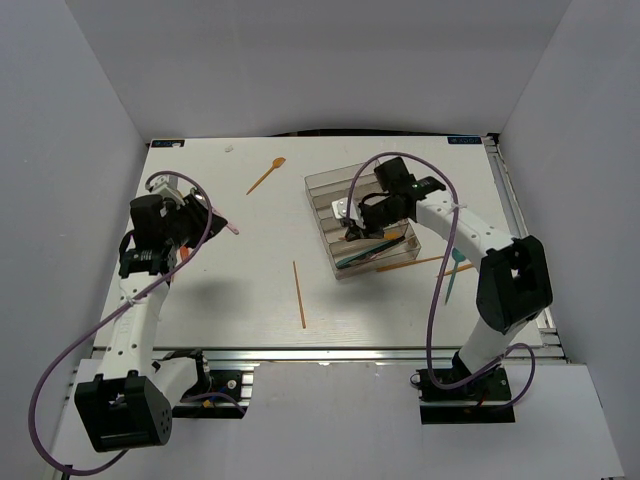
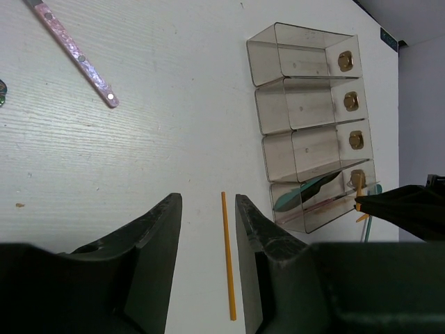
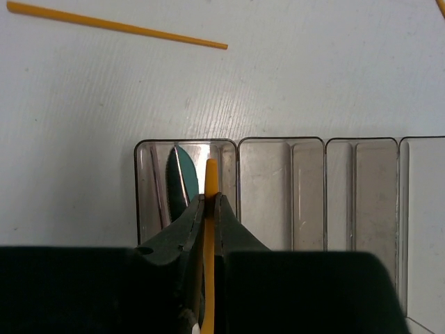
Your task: Sort the eating utensils into containers
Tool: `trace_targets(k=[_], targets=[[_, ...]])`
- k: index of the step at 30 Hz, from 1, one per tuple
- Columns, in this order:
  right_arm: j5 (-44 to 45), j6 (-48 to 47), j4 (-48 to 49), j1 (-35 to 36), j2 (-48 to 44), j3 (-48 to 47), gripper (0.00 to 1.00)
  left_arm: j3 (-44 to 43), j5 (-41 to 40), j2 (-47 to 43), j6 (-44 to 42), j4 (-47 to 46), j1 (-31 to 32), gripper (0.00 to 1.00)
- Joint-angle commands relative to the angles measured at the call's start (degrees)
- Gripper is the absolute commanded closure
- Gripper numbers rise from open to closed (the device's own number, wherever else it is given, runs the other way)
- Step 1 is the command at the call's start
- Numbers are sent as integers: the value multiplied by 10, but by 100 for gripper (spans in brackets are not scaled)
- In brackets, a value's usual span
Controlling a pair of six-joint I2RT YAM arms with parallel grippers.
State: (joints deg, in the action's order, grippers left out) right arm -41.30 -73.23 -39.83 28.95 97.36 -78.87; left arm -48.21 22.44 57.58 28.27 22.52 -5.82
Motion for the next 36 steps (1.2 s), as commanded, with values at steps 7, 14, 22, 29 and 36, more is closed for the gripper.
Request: trace_targets(k=[7, 14, 22, 29, 36], targets=[[32, -67, 45, 1, 34, 30, 100, -21, 30, 17, -1, -1, 3, 52], [40, -69, 26, 1, 54, 22, 59, 9, 69, 31, 27, -14, 12, 52], [-10, 53, 26, -27, 8, -16, 41, 34, -37, 90, 124, -6, 214, 52], [-51, 221, 76, -114, -51, -1, 40, -50, -147, 224, 183, 159, 307, 48], [-51, 244, 94, -163, -98, 68, 40, -111, -181, 335, 215, 187, 399, 42]])
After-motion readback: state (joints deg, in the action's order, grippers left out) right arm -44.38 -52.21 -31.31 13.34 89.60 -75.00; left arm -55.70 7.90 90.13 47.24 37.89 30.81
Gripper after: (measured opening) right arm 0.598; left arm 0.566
